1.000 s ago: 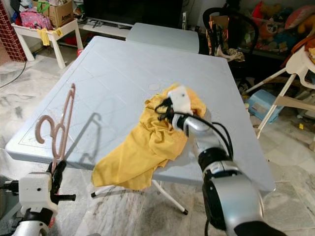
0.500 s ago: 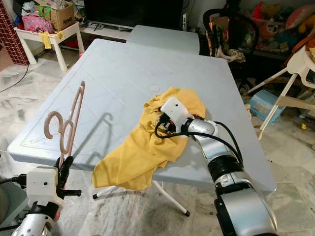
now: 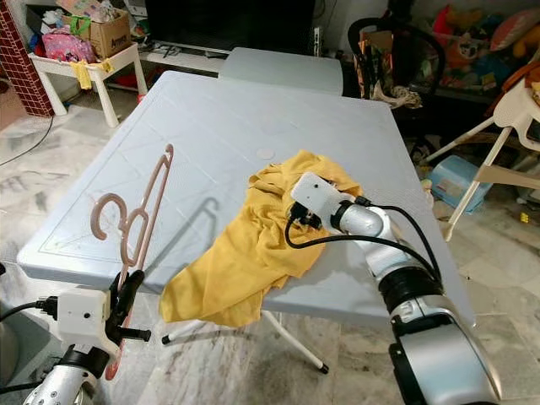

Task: Hang hanger

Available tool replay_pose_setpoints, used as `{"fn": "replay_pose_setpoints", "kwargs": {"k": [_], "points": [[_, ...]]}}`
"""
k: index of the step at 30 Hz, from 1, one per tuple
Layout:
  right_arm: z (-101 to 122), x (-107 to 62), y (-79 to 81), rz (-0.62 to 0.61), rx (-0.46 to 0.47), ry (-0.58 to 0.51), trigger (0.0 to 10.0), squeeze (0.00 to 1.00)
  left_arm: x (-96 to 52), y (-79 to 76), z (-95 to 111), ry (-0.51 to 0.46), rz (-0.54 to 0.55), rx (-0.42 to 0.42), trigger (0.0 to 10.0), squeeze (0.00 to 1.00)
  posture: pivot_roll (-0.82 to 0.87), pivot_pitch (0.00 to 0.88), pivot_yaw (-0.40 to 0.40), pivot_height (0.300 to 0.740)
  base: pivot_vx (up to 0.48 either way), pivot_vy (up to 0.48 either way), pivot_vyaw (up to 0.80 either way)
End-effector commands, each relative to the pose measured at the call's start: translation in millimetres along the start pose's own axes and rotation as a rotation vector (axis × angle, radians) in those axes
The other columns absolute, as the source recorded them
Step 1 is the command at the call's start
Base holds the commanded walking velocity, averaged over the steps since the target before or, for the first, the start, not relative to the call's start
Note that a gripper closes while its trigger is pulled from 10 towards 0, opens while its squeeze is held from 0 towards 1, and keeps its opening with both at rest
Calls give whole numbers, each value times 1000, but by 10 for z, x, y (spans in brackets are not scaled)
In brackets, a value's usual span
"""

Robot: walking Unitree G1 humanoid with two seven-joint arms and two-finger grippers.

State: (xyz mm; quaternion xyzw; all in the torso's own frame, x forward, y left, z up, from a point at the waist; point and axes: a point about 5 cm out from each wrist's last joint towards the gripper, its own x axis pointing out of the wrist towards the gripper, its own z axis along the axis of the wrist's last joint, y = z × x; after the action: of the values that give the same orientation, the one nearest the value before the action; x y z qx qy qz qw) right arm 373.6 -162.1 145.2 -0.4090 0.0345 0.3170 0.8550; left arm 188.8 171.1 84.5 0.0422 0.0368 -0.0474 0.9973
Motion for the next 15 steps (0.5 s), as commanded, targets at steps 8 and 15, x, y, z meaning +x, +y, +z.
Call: {"fn": "replay_pose_setpoints", "kwargs": {"k": [8,15], "points": [[-183,-154,-71,135,-151,103,10000,1000,43,-51,-91,38,-30,-6,10000,0,59,0,-71,740,0,0,0],[-45,-152,-312,-23,-167,47,10000,1000,43,-40,-118,41,-24,-2,10000,0,59,0,-71,740,0,0,0]]}}
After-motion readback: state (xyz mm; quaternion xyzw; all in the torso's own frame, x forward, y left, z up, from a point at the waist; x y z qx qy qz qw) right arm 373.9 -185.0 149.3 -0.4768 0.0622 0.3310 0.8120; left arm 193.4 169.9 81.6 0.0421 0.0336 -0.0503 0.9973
